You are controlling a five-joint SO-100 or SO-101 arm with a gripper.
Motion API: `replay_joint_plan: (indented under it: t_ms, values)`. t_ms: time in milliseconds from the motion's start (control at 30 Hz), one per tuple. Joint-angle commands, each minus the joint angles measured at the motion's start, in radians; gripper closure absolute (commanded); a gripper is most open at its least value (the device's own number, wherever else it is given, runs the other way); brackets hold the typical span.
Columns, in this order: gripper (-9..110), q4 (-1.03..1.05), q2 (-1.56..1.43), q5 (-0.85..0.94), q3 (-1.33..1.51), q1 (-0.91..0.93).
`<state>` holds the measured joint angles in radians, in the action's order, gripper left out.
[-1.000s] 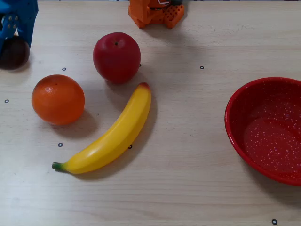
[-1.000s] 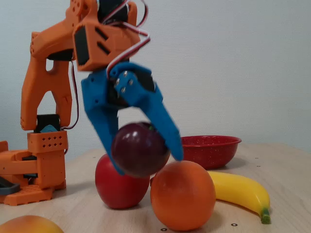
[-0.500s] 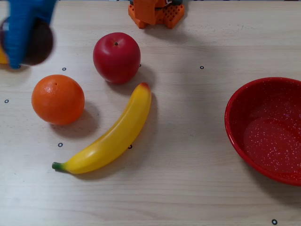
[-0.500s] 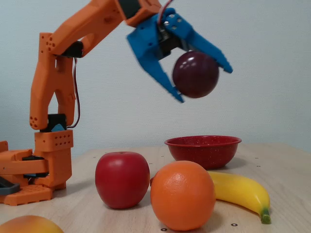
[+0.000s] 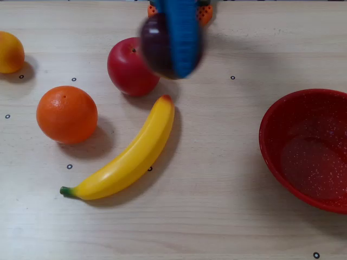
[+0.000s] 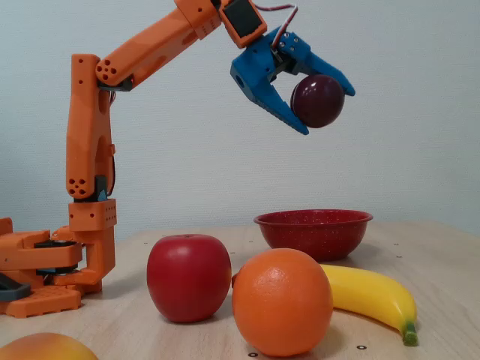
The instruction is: Put plum in the red bowl.
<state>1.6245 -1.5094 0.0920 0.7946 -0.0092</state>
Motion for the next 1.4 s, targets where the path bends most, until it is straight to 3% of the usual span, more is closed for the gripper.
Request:
replay_joint_plan:
  t_ms: [0,733,1367]
  values:
    - [102,-0.044,-0.155,-0.031,-0.048,-0.064]
    - [102,-0.074,-0.112,-0.046,0.227,-0.462]
    - [102,-0.275,0.282,-0.025,0.046,-0.551]
